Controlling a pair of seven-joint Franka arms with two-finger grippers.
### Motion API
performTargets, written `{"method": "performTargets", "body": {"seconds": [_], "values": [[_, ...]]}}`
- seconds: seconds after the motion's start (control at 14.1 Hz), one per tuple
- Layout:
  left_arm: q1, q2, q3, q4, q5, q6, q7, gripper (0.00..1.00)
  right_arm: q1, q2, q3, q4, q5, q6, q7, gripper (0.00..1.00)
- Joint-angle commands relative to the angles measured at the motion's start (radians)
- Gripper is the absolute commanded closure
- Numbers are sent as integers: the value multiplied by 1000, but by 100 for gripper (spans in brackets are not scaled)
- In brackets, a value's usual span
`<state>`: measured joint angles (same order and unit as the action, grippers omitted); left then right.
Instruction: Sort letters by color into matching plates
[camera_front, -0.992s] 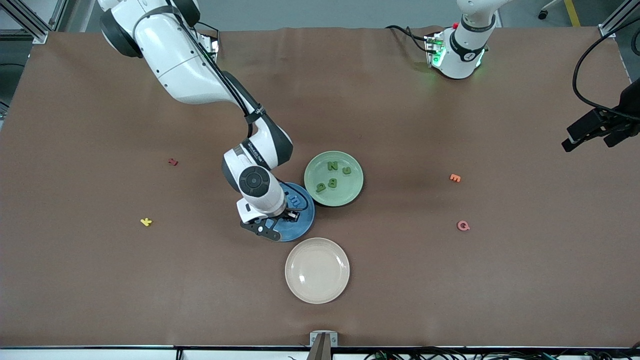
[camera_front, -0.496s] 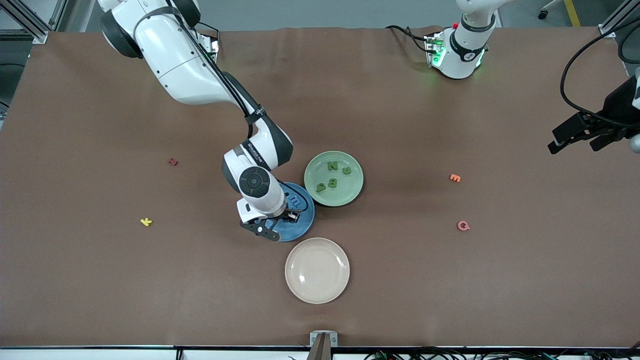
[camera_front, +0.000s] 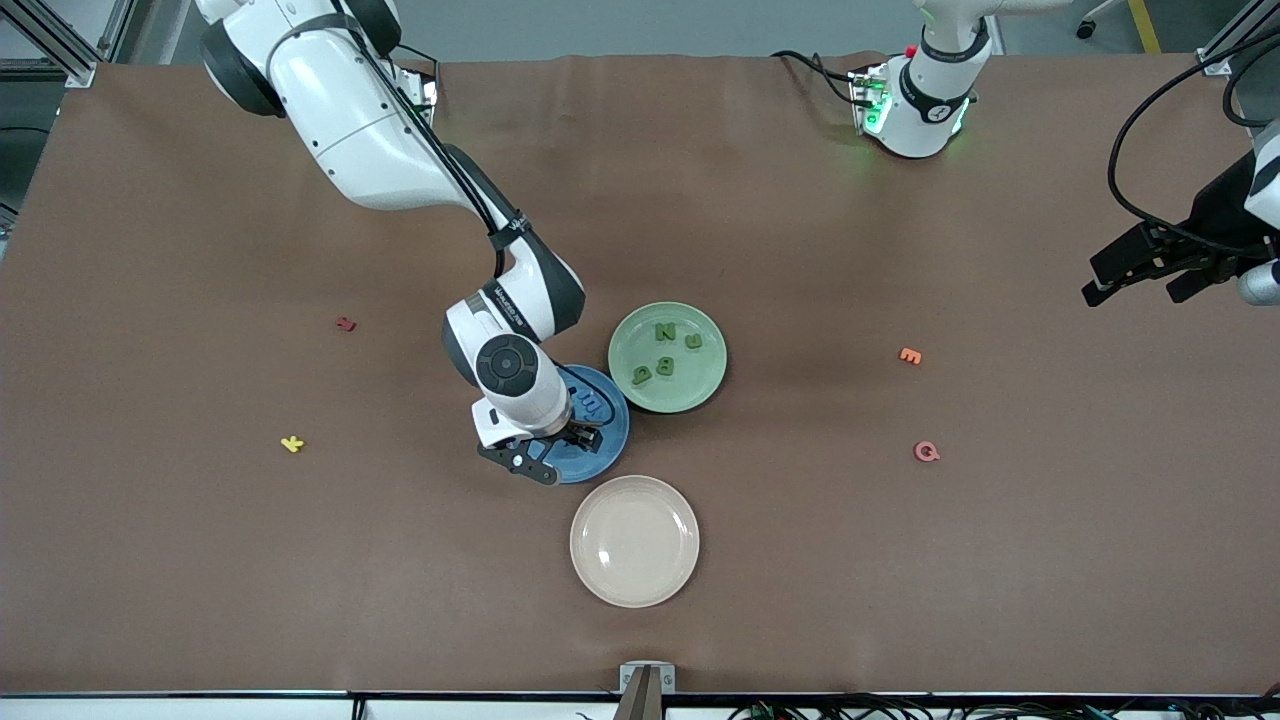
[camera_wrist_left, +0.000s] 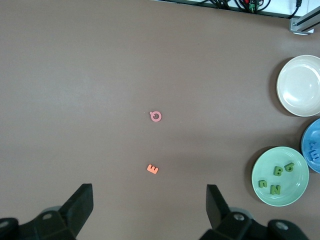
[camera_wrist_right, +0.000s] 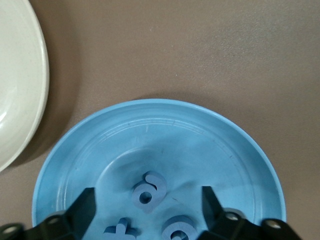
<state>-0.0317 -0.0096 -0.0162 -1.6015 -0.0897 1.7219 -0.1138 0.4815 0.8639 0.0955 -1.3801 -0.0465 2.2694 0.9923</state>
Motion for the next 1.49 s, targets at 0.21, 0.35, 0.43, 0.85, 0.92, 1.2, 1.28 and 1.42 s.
{"method": "performTargets", "body": {"seconds": [0.21,0.35,0.43,0.85,0.92,1.2,1.28,1.42], "values": [[4,3,16,11,-10,-16,20,1,12,15,-3,27,-7,-8,14,0],[4,8,16,11,-10,-16,20,1,12,15,-5,27,-7,-7,14,0],[4,10,16,11,-10,-16,19,0,12,15,-5,26,-7,-7,14,0],[1,8,13,12,-7,-16,19,0,-43,-42,-3,30,-10,-100,-75,0],[3,5,13,12,-7,-16,19,0,-66,-72,-3,32,-9,-163,-130,0],[1,5,12,14,-7,-18,14,0,-159,-181,-5,21,-10,-338,-355,0],[0,5,12,12,-7,-16,14,0,-185,-209,-5,15,-10,-376,-416,0],[0,5,12,14,-5,-16,16,0,-243,-265,-5,0,-10,-462,-533,0]]}}
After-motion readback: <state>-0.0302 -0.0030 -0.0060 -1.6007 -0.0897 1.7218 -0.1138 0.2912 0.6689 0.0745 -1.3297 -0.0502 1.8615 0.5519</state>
